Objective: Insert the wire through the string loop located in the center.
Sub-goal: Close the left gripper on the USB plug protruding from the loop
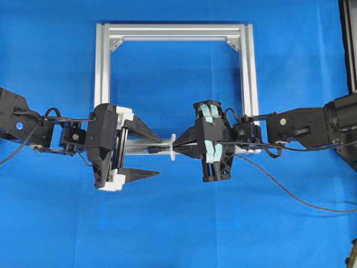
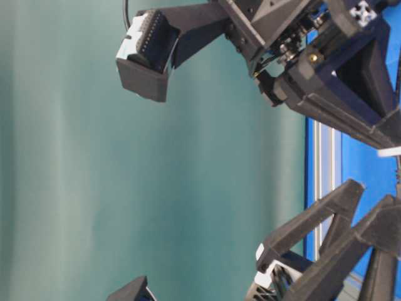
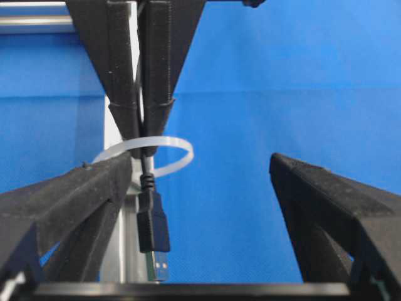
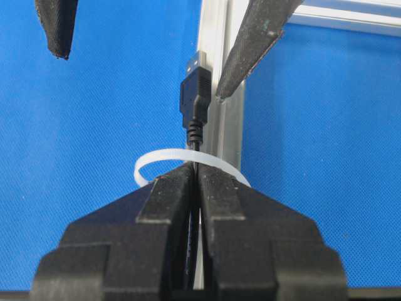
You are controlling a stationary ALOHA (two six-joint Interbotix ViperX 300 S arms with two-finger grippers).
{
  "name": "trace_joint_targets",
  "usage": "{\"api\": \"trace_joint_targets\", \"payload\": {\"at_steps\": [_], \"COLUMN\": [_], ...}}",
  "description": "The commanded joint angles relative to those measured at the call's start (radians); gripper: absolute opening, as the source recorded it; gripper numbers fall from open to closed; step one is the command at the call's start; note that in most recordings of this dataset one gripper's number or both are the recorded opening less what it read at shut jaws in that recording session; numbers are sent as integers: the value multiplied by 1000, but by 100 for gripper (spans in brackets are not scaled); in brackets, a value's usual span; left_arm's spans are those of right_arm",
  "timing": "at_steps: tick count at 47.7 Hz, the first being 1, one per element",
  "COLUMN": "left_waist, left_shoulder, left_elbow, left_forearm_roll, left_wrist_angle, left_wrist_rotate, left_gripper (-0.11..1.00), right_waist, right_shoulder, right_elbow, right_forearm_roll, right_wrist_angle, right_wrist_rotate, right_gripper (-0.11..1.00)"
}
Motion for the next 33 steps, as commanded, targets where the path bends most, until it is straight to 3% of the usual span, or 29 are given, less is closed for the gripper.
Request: {"api": "trace_joint_targets", "payload": {"at_steps": [1, 33], "left_waist": [3, 28], "left_shoulder": [-12, 61], "left_elbow": [-17, -21], "left_forearm_roll": [3, 3], "left_wrist_angle": [-5, 31], "left_wrist_rotate": [2, 2], "left_gripper": [93, 93], "right_waist": [3, 2], "right_shoulder": [-14, -14], "right_elbow": [-14, -14], "right_forearm_roll": [3, 3], "right_wrist_angle": [-5, -5], "right_wrist_rotate": [0, 0], "right_gripper": [-2, -2]}}
